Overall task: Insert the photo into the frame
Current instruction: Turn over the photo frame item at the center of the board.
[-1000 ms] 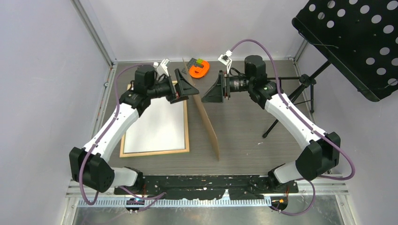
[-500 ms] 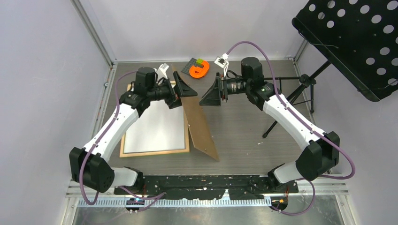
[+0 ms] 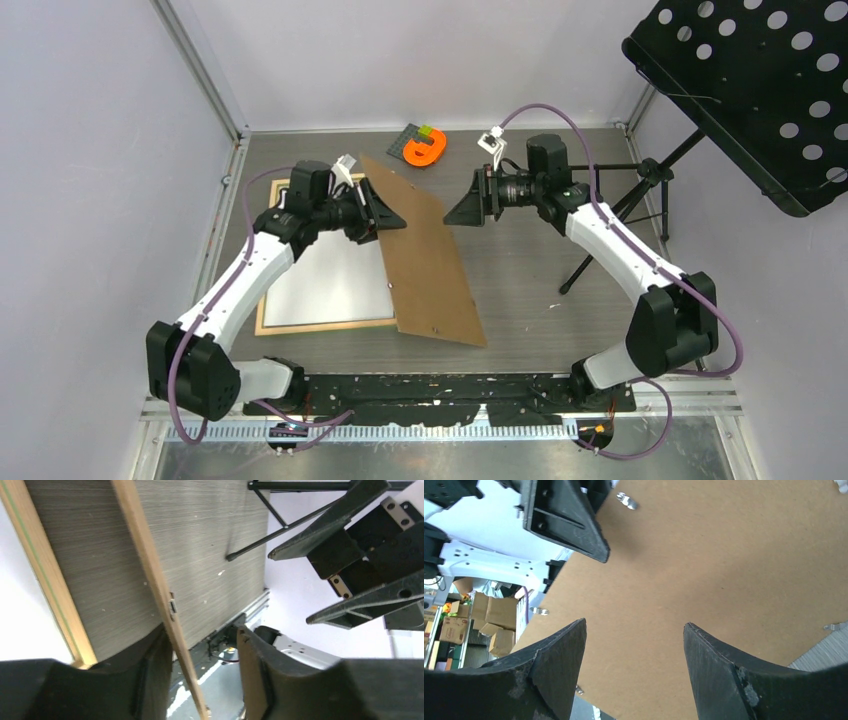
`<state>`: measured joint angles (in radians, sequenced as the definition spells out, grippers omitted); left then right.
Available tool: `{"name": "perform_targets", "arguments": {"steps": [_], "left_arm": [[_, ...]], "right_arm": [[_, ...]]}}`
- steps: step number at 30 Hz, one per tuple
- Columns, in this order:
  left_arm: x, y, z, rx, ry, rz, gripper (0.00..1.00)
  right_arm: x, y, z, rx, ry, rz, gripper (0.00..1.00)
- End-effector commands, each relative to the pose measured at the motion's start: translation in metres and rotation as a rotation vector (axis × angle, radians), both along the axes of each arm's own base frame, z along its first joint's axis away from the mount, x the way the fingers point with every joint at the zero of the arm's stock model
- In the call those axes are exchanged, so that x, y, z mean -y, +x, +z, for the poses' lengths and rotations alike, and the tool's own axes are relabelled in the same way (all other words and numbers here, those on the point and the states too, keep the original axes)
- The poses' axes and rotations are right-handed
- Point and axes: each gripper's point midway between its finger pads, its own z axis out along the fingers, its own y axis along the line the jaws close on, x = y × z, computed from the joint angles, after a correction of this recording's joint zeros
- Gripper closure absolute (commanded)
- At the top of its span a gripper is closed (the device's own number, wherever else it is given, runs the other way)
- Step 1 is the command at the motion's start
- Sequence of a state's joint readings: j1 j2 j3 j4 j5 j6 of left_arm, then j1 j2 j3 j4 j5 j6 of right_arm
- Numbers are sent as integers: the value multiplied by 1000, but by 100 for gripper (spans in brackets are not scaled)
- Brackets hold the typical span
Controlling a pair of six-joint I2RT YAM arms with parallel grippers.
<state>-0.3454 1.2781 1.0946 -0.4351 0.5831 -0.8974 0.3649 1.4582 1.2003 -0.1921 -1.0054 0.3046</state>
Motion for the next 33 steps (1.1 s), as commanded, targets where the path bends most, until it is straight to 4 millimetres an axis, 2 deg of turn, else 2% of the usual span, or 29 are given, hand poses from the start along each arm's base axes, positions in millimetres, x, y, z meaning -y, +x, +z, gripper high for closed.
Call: {"name": "perform_targets", "arguments": {"steps": [1, 7, 10, 20, 26, 33], "left_arm": [[-2, 3, 14, 96, -35, -3, 60], [-9, 7, 12, 135, -31, 14, 82], [-13, 13, 7, 155, -22, 25, 100], [-29, 28, -7, 200, 49, 57, 100], [-38, 31, -6, 254, 55, 24, 100], [-61, 36, -4, 296, 35, -19, 100]], "right_arm": [[7, 9, -31, -1, -43, -20, 23], [19, 16, -50, -12, -67, -45, 23], [23, 15, -62, -21, -83, -51, 23], [46, 20, -96, -42, -138, -123, 23], [60, 26, -95, -51, -112, -171, 23], [70, 33, -97, -42, -132, -231, 23]]}}
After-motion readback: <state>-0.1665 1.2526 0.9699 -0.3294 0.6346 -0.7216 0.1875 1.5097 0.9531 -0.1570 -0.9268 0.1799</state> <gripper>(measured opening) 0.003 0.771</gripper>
